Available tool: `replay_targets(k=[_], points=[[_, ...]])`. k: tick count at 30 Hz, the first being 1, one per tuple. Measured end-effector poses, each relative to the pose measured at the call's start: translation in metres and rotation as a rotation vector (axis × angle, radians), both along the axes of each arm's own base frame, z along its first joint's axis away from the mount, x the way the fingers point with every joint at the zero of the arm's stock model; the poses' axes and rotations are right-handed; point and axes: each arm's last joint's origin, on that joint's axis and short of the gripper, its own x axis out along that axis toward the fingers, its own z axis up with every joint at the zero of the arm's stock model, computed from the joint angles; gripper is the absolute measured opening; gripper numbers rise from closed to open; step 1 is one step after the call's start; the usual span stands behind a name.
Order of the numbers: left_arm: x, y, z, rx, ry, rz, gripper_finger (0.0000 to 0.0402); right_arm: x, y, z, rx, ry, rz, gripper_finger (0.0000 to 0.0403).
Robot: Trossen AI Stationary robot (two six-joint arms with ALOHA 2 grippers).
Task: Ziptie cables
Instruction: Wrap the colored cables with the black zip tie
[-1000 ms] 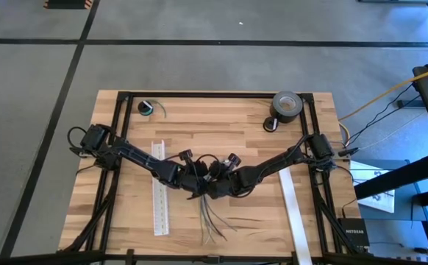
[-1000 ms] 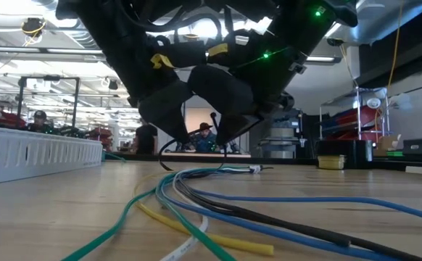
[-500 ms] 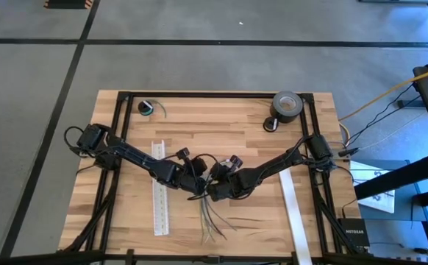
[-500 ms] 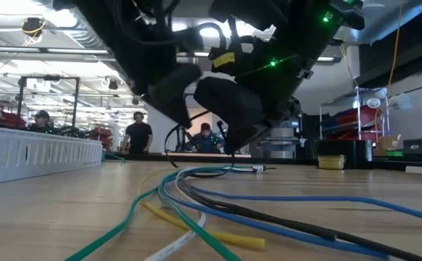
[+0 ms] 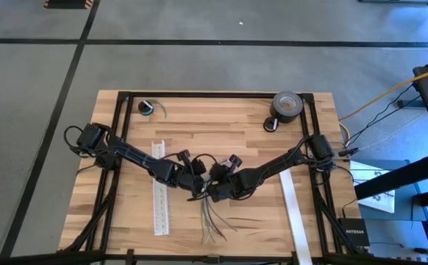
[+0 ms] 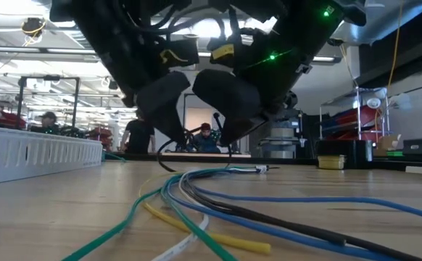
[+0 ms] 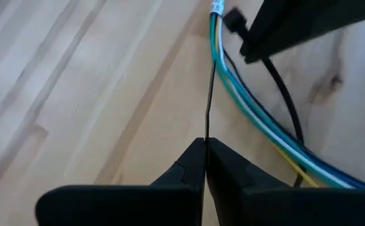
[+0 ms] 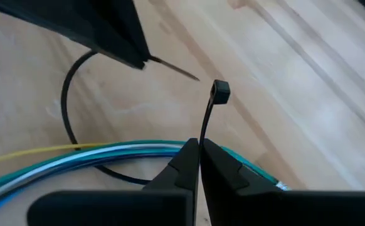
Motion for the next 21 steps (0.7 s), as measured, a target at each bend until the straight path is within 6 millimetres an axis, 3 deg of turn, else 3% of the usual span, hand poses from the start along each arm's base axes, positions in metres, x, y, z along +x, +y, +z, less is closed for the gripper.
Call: replay_targets(k=[10,16,21], points=[[0.003,-0.002,0.003,-0.024,-0.024,-0.033,0.0000,0.001,0.000,0.001,-0.005,-0.001,0.016,0.0000],[-0.003,-0.001,0.019,-0.045,-0.063,-0.019,0.0000,-0.002,-0.002,0.000,-0.030,0.032,0.008,0.0000],[-0.003,-0.001,0.020,-0.046,-0.067,-0.018,0.0000,0.000,-0.001,0.001,-0.023,0.009,0.009,0.0000]])
